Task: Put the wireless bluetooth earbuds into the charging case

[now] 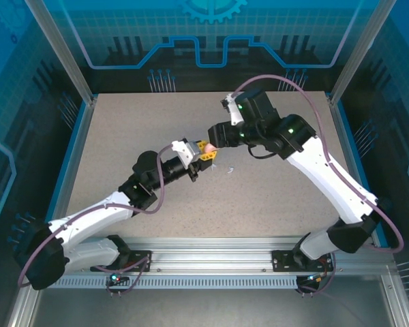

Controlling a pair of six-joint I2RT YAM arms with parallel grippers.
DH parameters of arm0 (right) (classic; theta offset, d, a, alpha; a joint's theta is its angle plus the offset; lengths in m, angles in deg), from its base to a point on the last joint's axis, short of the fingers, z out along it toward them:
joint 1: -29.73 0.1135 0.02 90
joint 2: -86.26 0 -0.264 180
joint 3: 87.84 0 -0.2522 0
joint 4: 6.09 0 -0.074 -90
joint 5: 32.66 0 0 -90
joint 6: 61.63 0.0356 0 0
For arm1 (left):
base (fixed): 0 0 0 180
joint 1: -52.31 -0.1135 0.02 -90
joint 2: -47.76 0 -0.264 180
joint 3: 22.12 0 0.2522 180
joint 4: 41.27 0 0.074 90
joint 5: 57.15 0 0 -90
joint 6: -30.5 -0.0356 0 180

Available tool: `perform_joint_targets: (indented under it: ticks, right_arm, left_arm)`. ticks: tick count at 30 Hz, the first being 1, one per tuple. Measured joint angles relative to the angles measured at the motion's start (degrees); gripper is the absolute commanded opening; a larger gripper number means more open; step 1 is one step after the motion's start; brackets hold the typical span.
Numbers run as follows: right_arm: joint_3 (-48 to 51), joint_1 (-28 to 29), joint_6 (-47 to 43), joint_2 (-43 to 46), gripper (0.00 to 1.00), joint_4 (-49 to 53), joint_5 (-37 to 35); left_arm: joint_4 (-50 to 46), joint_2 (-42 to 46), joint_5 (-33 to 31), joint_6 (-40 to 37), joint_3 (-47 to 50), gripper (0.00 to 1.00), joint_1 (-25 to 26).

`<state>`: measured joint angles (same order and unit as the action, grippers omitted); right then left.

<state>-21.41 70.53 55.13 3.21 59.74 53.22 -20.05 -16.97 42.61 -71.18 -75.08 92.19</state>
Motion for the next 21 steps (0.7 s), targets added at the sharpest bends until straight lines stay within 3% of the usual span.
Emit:
perform_joint_targets:
  ticks: [7,12,16,21]
  right_arm:
    - [18.36,-6.47,7.23,12.92,0.64,-6.27,-7.39]
    - [33.03,-6.73,10.64,18.64,0.64,-10.73,-8.44]
    - [43.10,-6.58,12.74,21.46,0.65,-13.73,-7.63]
    - [48.41,-5.35,14.69,23.87,0.65,-16.48,-6.75]
  left_arm:
    - [-2.25,-1.07,-5.29,8.26,0.09,0.00,-0.50]
    - [-8.66,-3.30,-8.09,17.09,0.46,0.00,-2.64]
    - [-16.50,-8.04,-7.96,24.85,-0.94,0.00,-9.73]
    - [-27.02,-19.17,-5.90,30.71,-10.29,0.00,-18.10]
